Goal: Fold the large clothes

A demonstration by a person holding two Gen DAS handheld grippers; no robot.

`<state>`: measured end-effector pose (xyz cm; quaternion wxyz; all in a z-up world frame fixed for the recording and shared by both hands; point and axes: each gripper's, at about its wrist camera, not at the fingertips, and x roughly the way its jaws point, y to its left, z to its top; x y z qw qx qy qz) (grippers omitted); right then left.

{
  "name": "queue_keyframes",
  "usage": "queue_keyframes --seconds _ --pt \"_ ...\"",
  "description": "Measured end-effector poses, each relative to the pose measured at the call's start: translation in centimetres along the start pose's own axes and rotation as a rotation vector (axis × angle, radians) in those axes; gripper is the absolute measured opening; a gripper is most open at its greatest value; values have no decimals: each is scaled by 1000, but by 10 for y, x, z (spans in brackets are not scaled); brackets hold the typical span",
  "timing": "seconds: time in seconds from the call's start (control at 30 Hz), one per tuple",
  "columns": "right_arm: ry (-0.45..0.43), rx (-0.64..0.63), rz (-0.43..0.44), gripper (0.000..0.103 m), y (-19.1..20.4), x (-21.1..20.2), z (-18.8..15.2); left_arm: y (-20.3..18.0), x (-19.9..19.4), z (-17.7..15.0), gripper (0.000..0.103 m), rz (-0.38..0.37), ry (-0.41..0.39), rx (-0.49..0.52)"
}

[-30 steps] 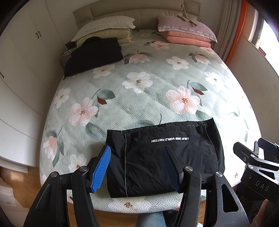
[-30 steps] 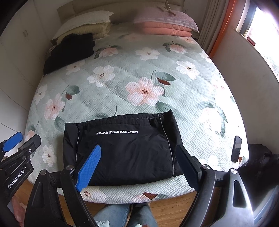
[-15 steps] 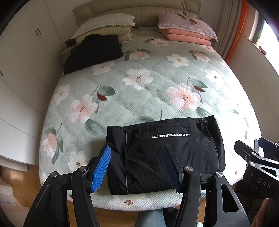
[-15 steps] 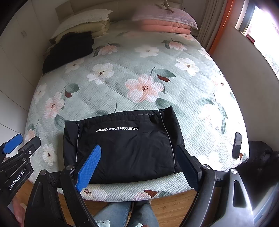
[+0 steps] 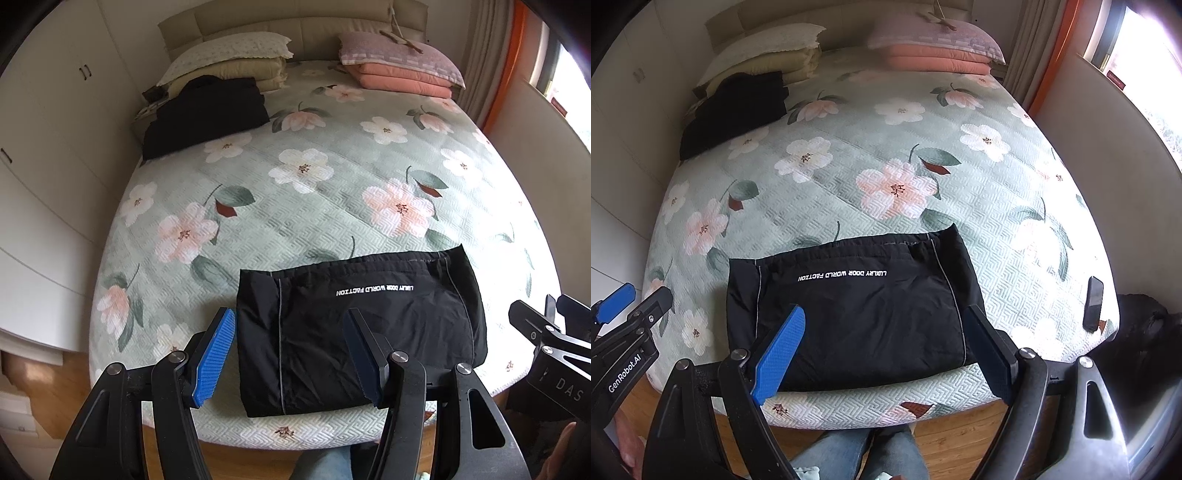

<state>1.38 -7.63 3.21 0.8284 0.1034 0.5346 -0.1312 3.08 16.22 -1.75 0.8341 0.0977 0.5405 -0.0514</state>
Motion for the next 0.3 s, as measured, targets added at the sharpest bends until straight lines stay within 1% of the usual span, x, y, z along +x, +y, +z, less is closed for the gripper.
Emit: queue_keyframes --seconds 0.1,0.23,0.3 --pt "-1 12 -2 88 0 1 -1 1 0 0 63 12 -10 -2" --pt "-3 27 -9 88 -1 1 -3 4 -8 1 63 24 -79 0" --pt "-5 29 -15 88 -1 1 -3 3 -9 4 63 47 -89 17"
